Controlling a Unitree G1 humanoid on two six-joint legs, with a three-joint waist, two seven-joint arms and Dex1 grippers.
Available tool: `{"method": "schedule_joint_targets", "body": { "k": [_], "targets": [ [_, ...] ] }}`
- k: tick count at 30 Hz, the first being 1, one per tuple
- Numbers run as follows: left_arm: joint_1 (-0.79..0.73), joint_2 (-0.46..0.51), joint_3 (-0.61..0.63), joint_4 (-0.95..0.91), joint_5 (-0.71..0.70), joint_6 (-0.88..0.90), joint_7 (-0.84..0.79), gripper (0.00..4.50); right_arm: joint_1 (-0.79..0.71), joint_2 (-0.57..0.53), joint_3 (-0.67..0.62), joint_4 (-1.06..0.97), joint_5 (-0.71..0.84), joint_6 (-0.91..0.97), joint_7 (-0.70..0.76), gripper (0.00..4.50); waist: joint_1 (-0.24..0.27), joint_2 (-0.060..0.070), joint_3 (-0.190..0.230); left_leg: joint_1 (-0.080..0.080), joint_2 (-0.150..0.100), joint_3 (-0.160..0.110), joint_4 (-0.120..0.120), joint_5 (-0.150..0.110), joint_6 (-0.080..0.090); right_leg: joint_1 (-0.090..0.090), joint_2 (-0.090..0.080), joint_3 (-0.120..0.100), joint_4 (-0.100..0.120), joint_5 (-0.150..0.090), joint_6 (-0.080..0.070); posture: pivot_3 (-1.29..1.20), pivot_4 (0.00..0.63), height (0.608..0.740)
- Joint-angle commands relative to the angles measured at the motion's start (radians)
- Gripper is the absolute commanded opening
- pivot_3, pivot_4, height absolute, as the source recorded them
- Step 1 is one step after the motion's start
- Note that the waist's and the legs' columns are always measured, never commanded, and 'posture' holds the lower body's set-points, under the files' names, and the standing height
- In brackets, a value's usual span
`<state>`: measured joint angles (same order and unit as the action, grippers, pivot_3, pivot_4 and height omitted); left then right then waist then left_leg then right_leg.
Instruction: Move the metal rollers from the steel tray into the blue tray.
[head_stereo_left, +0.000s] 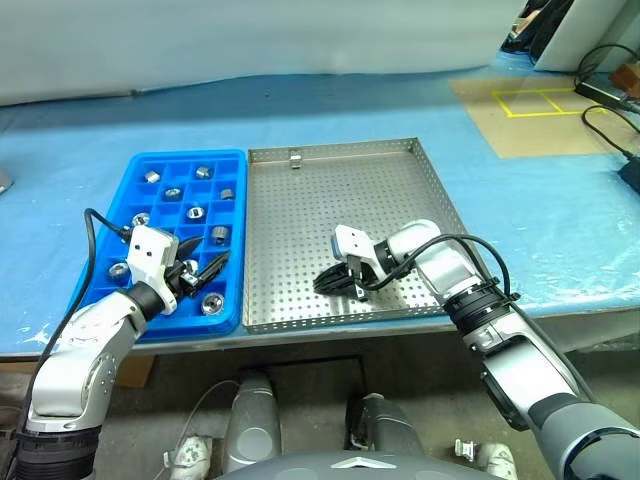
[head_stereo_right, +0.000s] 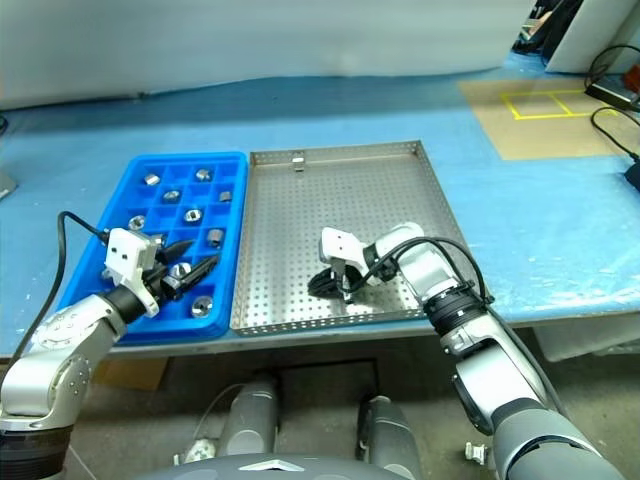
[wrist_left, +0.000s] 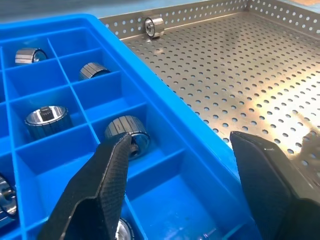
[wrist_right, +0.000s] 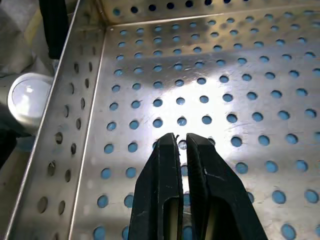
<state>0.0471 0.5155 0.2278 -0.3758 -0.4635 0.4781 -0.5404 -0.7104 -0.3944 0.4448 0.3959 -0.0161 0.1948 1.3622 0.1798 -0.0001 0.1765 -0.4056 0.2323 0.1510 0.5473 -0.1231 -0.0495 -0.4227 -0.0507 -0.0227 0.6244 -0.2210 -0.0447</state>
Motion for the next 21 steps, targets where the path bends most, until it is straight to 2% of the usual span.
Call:
{"method": "schedule_joint_targets", "body": {
  "k": [1,3,10,21],
  "targets": [
    [0.029,-0.002,0.012,-0.055,-0.006,-0.007,0.005,3.35,0.003,-0.018,0.024,-0.029,-0.01,-0.046,0.035,0.28,0.0,0.0,0.0,0.0,0.0,0.0,0.0,0.0,0.0,0.0,0.0,0.0,0.0,0.0,0.0,0.29,0.15,0.74],
    [0.044,-0.001,0.011,-0.065,-0.001,-0.008,0.009,3.35,0.002,-0.026,0.035,-0.033,-0.019,-0.078,0.046,0.28,0.0,0.0,0.0,0.0,0.0,0.0,0.0,0.0,0.0,0.001,-0.001,0.0,0.0,0.0,0.0,0.29,0.15,0.74],
    [0.071,-0.006,0.016,-0.083,-0.006,-0.007,0.025,3.35,0.016,-0.071,0.074,-0.08,0.019,0.019,0.183,0.28,0.004,0.0,0.0,0.0,-0.001,0.0,0.001,0.0,0.001,0.002,-0.002,-0.001,-0.001,0.0,0.0,0.31,0.15,0.74],
    [0.09,-0.012,0.011,-0.105,-0.008,-0.003,0.035,3.35,0.056,-0.126,0.112,-0.267,0.069,0.206,0.239,0.28,0.02,0.0,0.0,0.001,-0.001,0.0,0.0,-0.001,0.002,0.002,-0.002,-0.001,-0.002,0.0,0.0,0.32,0.15,0.74]
  ]
}}
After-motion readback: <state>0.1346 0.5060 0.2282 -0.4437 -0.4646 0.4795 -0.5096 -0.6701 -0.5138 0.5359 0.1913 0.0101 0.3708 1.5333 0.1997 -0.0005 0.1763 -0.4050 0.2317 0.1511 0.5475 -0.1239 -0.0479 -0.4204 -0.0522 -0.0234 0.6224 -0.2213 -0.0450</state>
